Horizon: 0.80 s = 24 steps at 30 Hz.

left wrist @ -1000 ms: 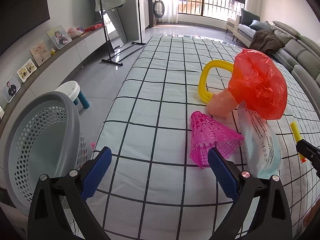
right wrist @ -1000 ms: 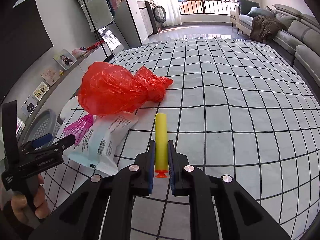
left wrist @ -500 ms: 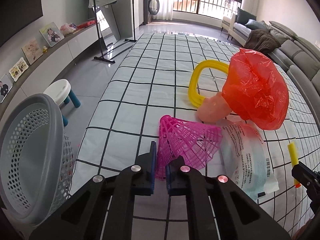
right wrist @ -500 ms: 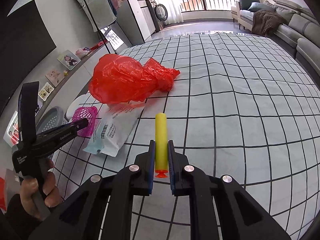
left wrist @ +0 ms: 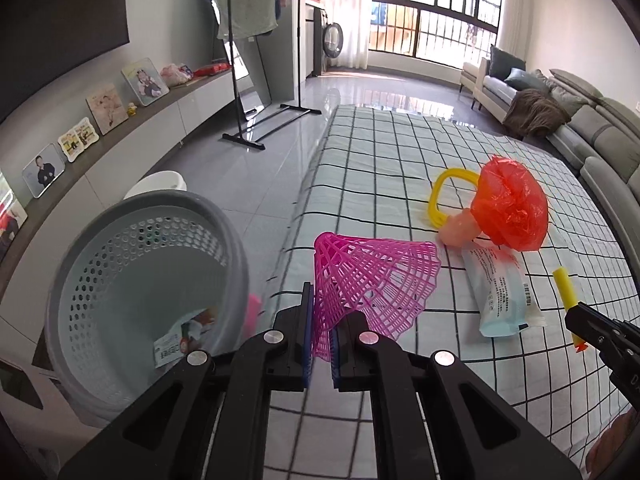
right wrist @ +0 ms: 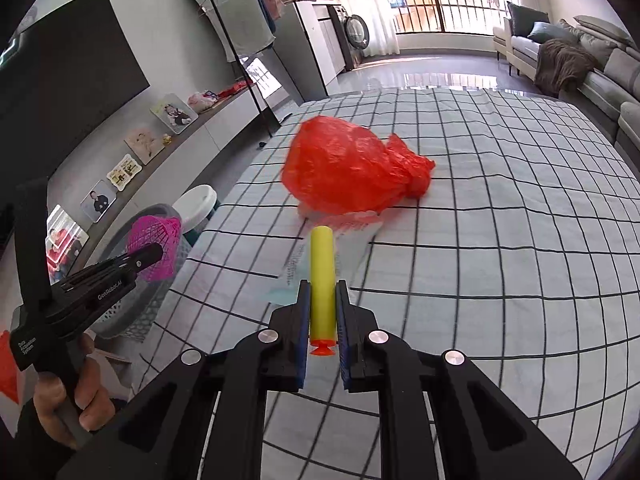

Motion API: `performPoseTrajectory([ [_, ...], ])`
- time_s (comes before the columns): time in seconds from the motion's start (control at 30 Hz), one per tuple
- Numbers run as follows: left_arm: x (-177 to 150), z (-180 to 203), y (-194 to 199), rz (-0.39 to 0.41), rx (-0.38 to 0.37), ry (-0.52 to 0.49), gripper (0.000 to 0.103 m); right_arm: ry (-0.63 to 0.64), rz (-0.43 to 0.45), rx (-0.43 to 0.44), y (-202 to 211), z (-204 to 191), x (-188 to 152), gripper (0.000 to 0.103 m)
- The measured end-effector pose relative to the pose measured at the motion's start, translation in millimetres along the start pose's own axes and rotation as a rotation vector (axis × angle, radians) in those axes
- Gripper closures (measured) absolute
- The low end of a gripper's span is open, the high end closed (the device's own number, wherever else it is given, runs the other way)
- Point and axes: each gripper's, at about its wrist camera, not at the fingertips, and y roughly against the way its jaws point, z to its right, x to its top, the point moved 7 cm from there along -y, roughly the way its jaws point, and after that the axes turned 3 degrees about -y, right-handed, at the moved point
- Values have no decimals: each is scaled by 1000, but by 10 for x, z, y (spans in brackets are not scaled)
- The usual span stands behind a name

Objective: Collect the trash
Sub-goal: 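Carry the dart and pink cup over the basket and open both tools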

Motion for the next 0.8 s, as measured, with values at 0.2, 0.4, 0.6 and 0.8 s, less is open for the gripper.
performPoseTrajectory([
  [0.2, -40, -544, 381, 46, 72, 42, 95, 73, -2, 73, -49, -597, 45, 91],
  [0.4, -106, -1136, 615, 56, 141, 78, 95, 152, -6, 142, -179, -1202, 141, 91],
  [0.6, -231, -1607, 679, 46, 197, 118, 95, 206, -25, 204, -422, -1724, 258, 91],
  [0.8, -306, -1925, 597, 33, 219, 151, 95, 277, -64, 220, -701, -2136, 229, 91],
])
